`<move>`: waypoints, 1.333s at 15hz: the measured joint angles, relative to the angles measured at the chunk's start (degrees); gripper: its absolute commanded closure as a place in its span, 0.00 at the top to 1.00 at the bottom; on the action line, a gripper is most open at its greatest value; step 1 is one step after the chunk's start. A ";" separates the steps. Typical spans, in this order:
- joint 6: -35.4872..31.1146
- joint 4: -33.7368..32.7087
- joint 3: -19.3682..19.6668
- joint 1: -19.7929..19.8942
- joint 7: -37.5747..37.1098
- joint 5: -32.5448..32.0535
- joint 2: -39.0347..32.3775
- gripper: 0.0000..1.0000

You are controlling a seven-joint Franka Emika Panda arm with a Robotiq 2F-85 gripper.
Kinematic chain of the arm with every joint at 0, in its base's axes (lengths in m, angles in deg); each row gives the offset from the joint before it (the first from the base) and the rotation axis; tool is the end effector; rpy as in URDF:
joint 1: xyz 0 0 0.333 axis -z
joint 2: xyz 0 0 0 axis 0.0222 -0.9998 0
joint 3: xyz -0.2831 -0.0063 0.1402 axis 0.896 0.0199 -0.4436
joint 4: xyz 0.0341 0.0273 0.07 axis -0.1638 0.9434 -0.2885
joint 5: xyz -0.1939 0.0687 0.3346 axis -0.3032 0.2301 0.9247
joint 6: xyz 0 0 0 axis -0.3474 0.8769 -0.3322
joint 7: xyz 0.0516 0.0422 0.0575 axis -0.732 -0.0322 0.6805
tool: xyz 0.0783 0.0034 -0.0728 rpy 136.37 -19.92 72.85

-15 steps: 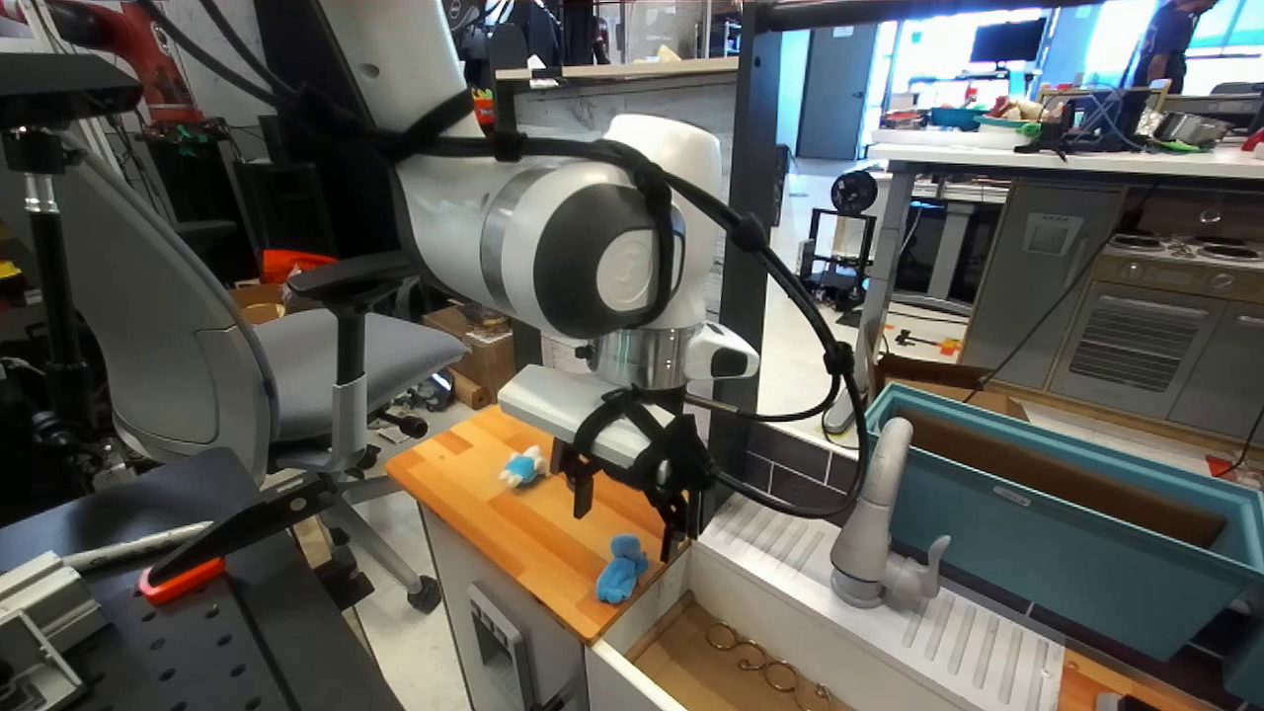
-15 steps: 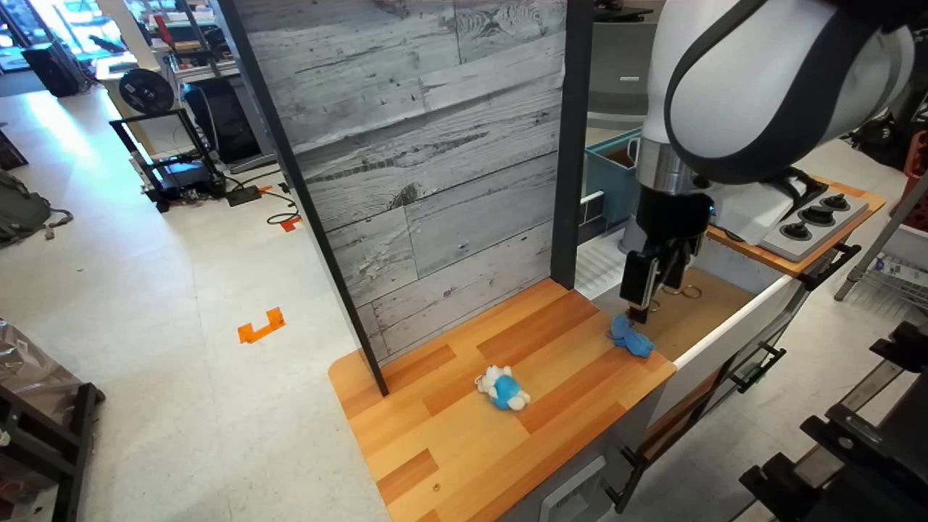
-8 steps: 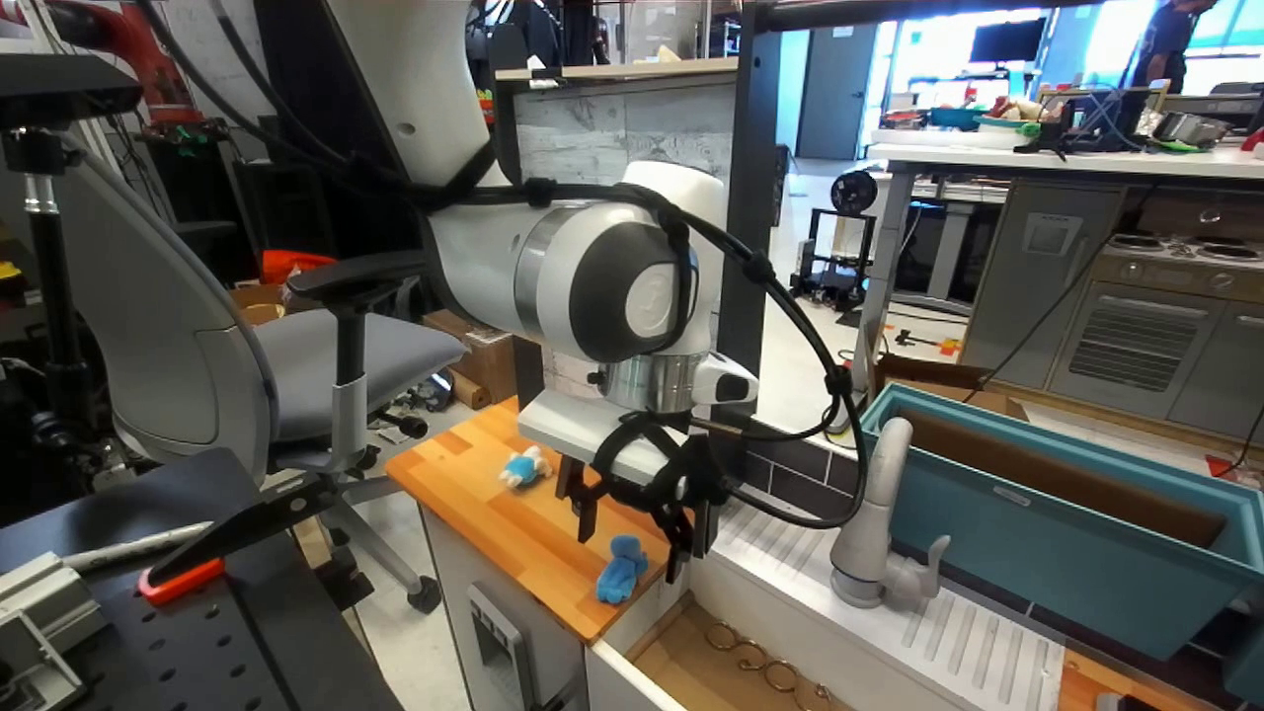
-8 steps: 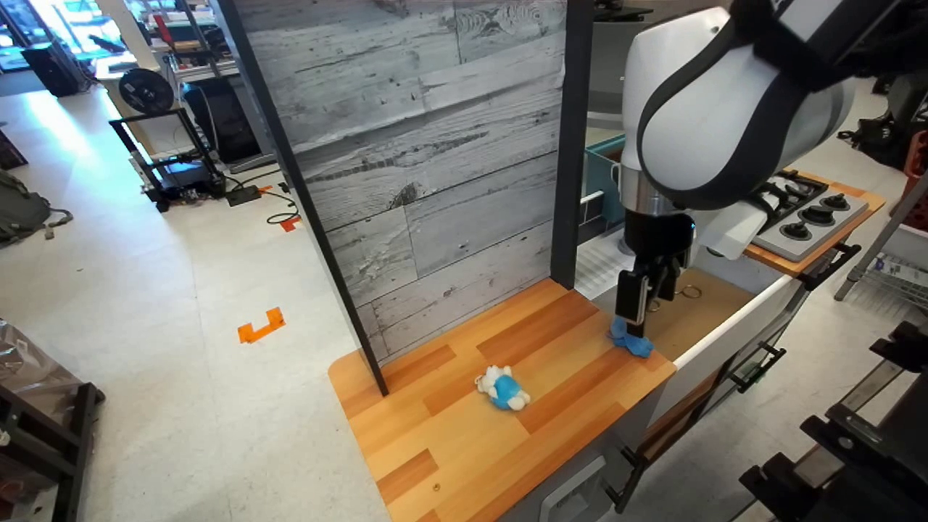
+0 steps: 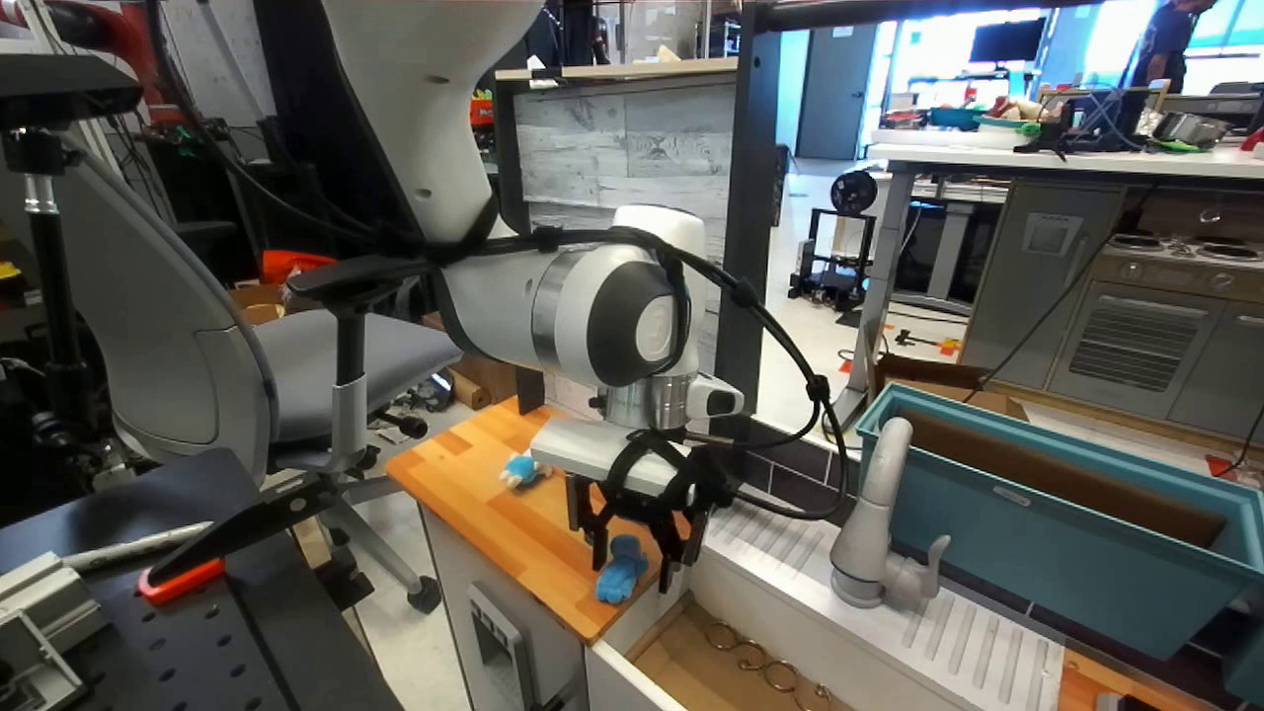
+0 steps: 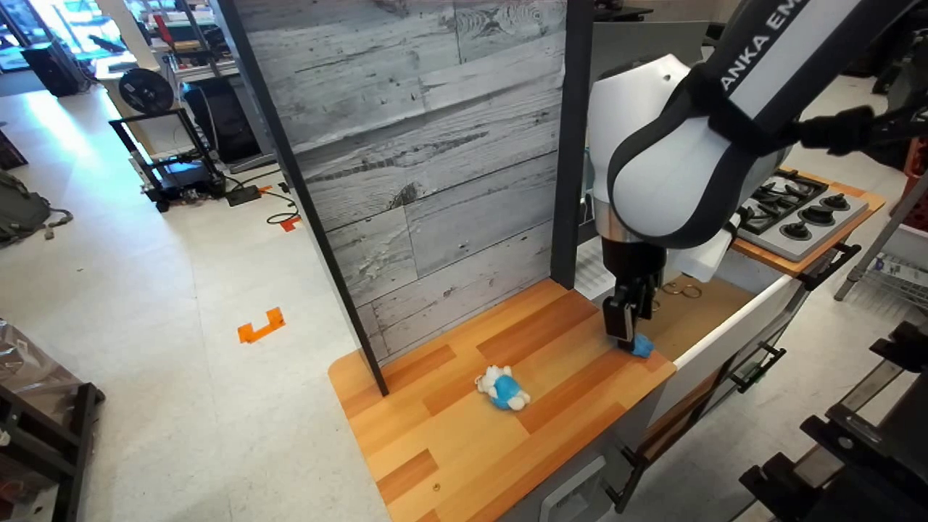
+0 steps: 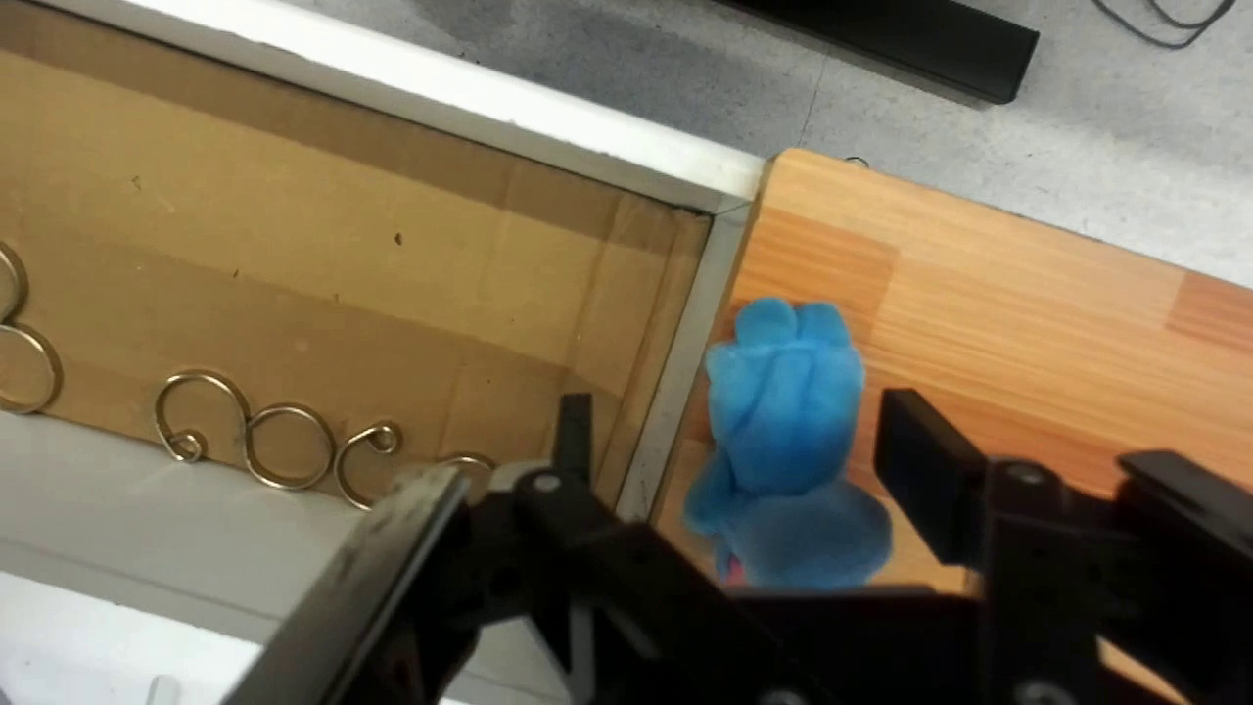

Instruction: Bring the toy on the right closer to the one on the left

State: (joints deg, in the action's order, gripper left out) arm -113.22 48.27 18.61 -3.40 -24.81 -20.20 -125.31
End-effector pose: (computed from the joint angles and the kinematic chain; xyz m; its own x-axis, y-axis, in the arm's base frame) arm 0.6039 0.0530 -0.0345 0.9005 0.3800 -0.2114 0.3922 -0.9197 0.0177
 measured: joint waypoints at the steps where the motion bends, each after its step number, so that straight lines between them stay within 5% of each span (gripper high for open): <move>1: 0.00 -0.62 0.15 -0.46 0.01 -0.78 -0.43 0.35; 6: -0.01 -1.68 0.10 -2.85 0.12 -3.42 -0.32 0.01; 20: 3.98 -7.54 -3.41 -4.45 0.63 -3.13 2.10 0.04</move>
State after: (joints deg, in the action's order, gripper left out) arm -109.23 40.72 15.21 -7.85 -24.18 -23.33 -123.21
